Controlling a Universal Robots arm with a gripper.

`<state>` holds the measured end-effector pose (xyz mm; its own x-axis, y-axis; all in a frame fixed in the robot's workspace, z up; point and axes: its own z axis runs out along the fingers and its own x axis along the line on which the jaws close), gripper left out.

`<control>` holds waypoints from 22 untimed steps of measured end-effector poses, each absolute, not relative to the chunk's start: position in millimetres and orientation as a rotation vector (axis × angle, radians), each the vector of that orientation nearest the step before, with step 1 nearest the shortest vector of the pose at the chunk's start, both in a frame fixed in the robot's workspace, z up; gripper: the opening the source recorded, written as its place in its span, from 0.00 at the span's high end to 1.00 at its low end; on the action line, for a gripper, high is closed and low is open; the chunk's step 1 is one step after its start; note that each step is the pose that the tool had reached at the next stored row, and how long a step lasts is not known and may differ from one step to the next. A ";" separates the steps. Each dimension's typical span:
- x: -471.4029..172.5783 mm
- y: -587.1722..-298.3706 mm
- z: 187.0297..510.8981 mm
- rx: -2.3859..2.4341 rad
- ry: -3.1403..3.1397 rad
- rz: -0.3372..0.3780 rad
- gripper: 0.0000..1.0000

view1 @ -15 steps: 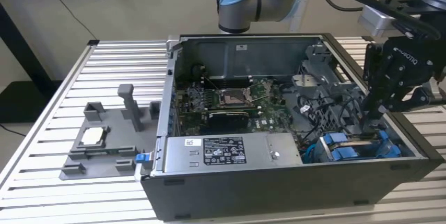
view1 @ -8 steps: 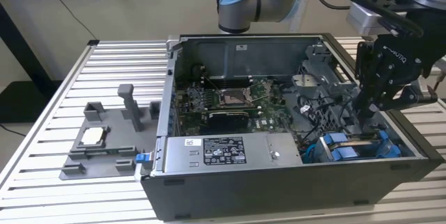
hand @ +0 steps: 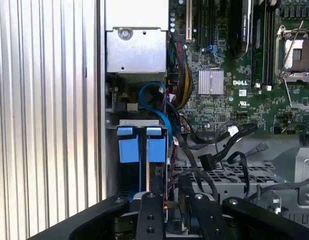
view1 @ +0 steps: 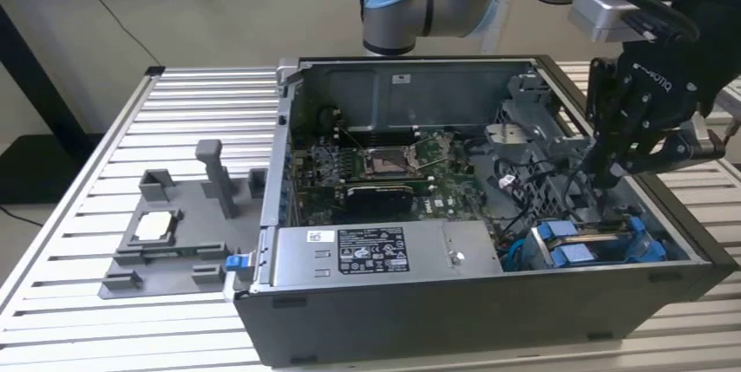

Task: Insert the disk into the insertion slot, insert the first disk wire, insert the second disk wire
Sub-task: 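Insert the second disk wire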

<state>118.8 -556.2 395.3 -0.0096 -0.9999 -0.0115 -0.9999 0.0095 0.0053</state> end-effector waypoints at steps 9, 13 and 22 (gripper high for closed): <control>103.7 -547.5 397.9 -2.200 2.224 0.005 0.73; 96.3 -540.8 398.0 -2.194 2.219 -0.006 0.73; 86.2 -519.8 394.2 -2.175 2.190 -0.077 0.73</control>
